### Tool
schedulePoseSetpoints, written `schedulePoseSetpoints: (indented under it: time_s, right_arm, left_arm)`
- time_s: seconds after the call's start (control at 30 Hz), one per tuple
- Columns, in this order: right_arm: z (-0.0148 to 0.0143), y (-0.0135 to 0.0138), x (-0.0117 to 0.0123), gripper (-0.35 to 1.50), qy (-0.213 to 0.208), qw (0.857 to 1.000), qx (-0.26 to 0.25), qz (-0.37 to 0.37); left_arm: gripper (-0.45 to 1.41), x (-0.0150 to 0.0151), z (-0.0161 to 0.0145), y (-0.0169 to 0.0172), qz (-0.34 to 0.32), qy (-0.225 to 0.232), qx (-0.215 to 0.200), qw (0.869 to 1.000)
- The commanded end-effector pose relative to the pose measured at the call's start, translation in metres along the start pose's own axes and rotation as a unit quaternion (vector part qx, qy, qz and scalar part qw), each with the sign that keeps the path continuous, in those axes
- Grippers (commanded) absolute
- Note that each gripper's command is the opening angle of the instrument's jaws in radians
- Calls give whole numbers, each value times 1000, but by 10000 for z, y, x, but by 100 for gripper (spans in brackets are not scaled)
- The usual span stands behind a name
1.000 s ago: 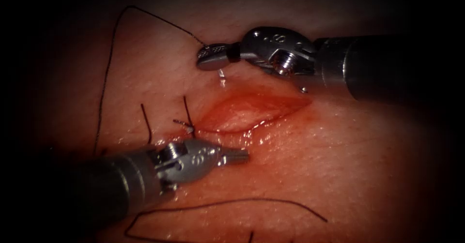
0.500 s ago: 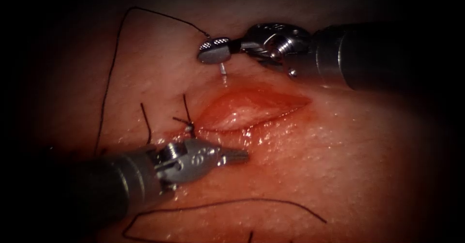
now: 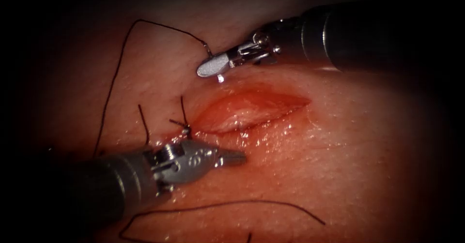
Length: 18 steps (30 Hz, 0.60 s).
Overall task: Wound Closure
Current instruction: Drive needle through flesh above incision with right hand
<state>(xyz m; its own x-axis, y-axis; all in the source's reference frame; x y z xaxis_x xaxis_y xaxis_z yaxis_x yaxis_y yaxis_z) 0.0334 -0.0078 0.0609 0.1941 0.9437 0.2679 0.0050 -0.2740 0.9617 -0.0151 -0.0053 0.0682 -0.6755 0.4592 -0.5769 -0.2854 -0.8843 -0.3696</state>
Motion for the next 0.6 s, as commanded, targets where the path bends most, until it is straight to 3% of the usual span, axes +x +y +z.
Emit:
schedulePoseSetpoints:
  time_s: [0.03,0.37,0.47,0.57,0.6]
  right_arm:
    - [7,-1,0,-35,-7,1000,1,2]
    - [10,-10,-41,-35,-33,999,26,27]
    - [9,-13,-35,-35,16,999,13,-36]
    - [4,-12,-26,31,53,993,8,-104]
    - [2,-11,-21,61,68,989,-6,-134]
  left_arm:
    - [-45,1,7,-3,1,0,0,1000]
    - [-45,-5,2,-8,4,-7,-1,1000]
    - [-45,-4,1,-8,3,-7,-1,1000]
    - [-45,-4,1,-7,3,-8,-1,1000]
    - [-45,-4,1,-7,3,-8,-1,1000]
